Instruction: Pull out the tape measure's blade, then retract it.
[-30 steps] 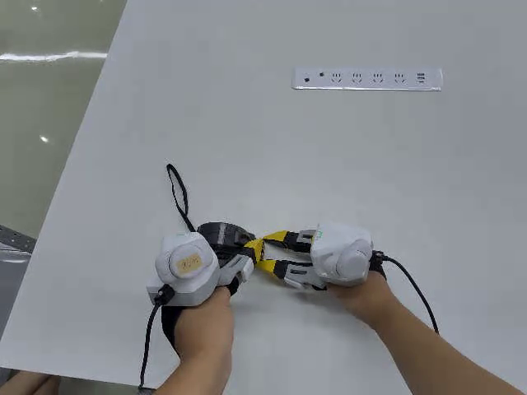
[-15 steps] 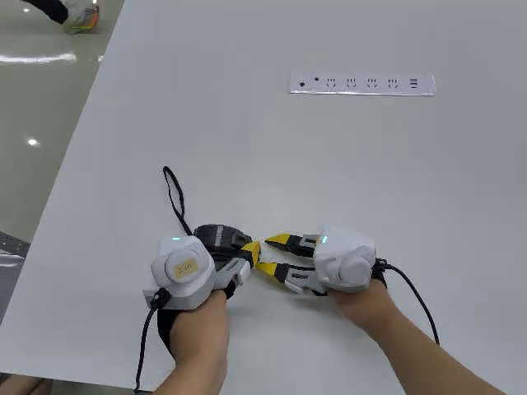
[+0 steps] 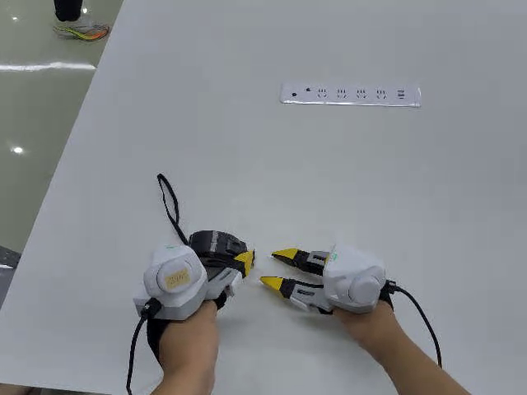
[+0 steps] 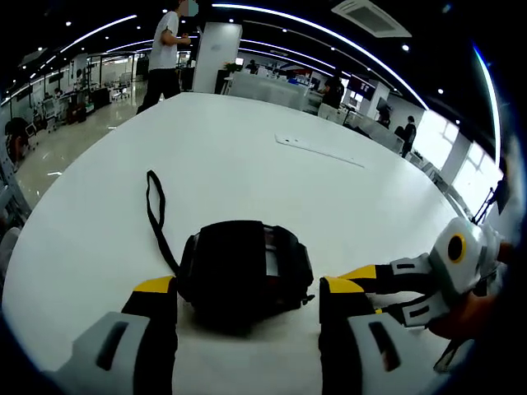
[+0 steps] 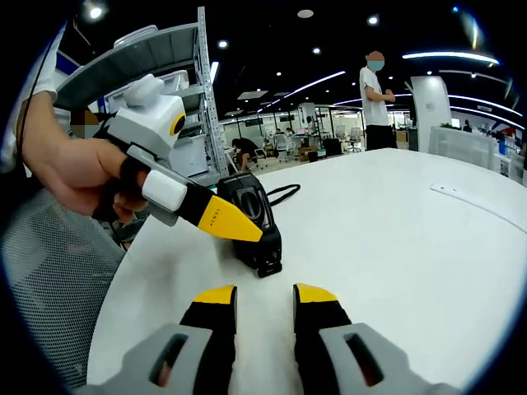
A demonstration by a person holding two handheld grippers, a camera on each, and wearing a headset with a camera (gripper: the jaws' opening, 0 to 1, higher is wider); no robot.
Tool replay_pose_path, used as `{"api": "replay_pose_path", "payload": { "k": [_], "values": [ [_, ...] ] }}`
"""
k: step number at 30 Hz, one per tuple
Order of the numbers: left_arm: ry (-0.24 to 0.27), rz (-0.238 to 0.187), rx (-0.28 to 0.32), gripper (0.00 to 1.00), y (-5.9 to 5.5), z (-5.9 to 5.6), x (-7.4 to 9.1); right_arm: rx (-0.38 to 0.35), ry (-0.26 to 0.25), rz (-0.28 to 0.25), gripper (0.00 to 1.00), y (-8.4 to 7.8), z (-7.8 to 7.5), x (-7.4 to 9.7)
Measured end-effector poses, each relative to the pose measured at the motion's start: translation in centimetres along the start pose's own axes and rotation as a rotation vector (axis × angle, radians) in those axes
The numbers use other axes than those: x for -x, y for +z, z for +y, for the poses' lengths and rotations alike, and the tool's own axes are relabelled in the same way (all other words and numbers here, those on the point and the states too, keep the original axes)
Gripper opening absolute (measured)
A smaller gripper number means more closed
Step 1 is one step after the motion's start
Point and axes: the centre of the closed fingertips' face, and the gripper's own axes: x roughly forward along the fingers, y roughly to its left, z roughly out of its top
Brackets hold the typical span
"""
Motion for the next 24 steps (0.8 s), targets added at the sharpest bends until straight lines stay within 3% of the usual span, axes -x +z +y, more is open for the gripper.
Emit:
{"api": "replay_pose_path", "payload": {
  "k": [3, 24],
  "values": [
    [-0.005, -0.008, -0.048, 0.68, 0.2, 0.0, 0.2, -0.006, -0.013, 0.003, 0.27, 0.0, 0.1, 0.7],
    [-0.061, -0.026, -0.054, 0.68, 0.6, -0.8, 1.5, -0.025, -0.093, 0.019, 0.27, -0.3, 0.8, 3.9]
  ]
}}
